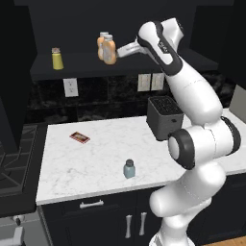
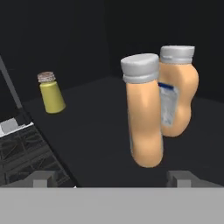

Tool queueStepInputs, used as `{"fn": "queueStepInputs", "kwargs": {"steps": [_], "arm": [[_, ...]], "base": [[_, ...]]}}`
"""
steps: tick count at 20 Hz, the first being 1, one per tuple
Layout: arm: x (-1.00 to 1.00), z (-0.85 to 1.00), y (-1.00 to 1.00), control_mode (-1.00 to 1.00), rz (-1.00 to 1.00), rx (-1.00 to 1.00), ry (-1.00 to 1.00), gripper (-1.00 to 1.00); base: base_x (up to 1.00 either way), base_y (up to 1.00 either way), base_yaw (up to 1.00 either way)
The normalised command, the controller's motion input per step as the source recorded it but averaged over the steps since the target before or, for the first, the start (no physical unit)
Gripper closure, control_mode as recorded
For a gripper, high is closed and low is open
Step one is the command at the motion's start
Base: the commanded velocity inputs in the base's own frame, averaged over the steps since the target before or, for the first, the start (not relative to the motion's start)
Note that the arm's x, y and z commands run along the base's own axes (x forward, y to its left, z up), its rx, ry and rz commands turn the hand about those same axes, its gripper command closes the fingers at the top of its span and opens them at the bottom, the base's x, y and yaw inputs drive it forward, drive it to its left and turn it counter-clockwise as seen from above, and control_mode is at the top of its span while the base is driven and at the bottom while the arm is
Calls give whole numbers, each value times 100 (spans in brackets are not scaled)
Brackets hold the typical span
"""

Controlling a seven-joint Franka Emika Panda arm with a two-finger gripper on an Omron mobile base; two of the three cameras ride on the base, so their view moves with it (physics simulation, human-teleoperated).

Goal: Put the shaker and condiment bottle from the counter next to their counterparts in the cabinet.

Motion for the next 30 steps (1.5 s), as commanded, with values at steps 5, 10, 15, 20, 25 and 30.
{"fn": "queueStepInputs", "kwargs": {"steps": [5,10,15,20,25,30], "arm": [[-89,-47,-44,-100,0,1,-6,-100],[-100,-16,-48,-100,0,9,0,-100],[-98,-44,-49,-100,10,1,0,-100],[-29,-78,-3,-100,11,-8,0,-100],[0,-77,0,-100,17,-14,0,-100],[0,-70,-17,-100,28,-12,5,-100]], "base": [[0,0,0],[0,0,0],[0,0,0],[0,0,0],[0,0,0],[0,0,0]]}}
